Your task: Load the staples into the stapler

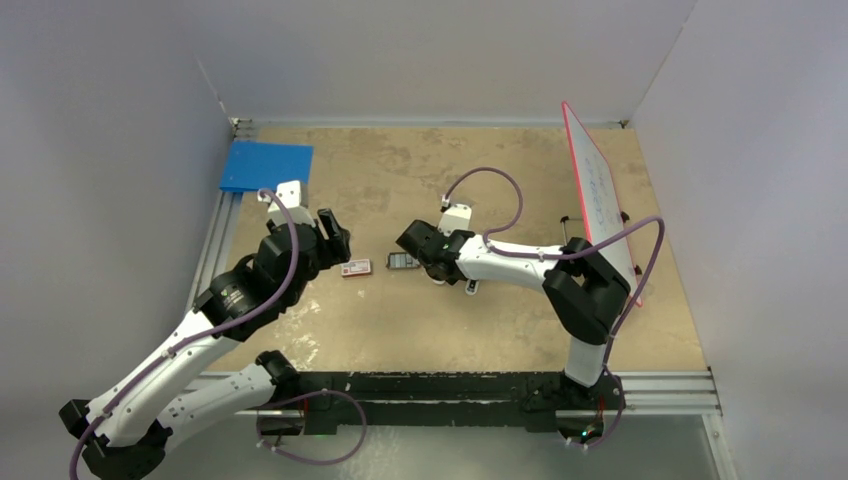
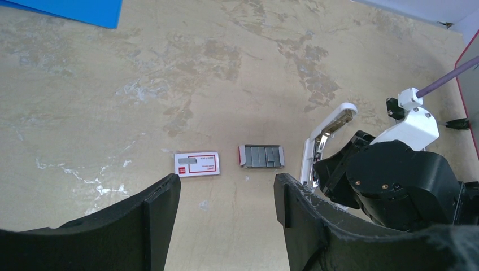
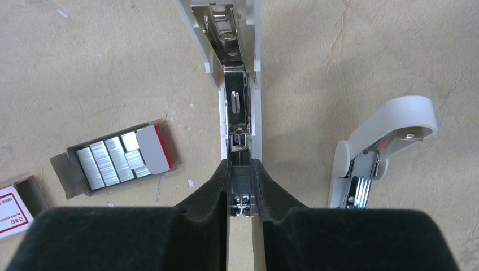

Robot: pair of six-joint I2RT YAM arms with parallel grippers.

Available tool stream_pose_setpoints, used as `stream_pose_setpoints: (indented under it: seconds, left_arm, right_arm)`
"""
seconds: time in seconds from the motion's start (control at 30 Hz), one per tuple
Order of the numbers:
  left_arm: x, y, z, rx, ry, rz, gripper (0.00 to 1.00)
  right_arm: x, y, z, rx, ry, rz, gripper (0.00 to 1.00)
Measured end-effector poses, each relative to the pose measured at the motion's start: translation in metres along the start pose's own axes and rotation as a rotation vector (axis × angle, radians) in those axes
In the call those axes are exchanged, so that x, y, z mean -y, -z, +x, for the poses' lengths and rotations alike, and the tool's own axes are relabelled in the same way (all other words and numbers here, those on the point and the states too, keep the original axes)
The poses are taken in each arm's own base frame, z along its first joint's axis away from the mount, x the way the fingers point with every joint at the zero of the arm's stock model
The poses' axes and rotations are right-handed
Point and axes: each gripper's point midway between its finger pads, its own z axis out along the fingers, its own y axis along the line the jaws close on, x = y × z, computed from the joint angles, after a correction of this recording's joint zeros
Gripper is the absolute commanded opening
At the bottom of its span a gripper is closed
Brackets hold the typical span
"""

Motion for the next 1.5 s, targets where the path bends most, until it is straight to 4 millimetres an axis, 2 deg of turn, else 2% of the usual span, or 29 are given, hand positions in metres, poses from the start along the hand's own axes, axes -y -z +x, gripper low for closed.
stream_pose_setpoints:
  seconds: [0.37,0.93,1.5]
  left_arm:
    - [0.0008,-0.0010,0.0011,-0.005,-0.002,0.001,0.61]
    - [0.0014,-0.0009,0.0015,-0.007,-0.002,0.004,0.61]
    - [0.0020,-0.0018,0.0027,-0.012,-0.005,0.004,0.62]
  right_arm:
    - [-0.0067,0.0049,-0.0086,0.020,-0.015,-0.033,0.15]
    - [0.0008,0.0004,0.0000,0.009,0.001,-0.019,0.15]
    - [-0.0011,0.0004,-0.0001,0.008,-0.002,-0.026,0.14]
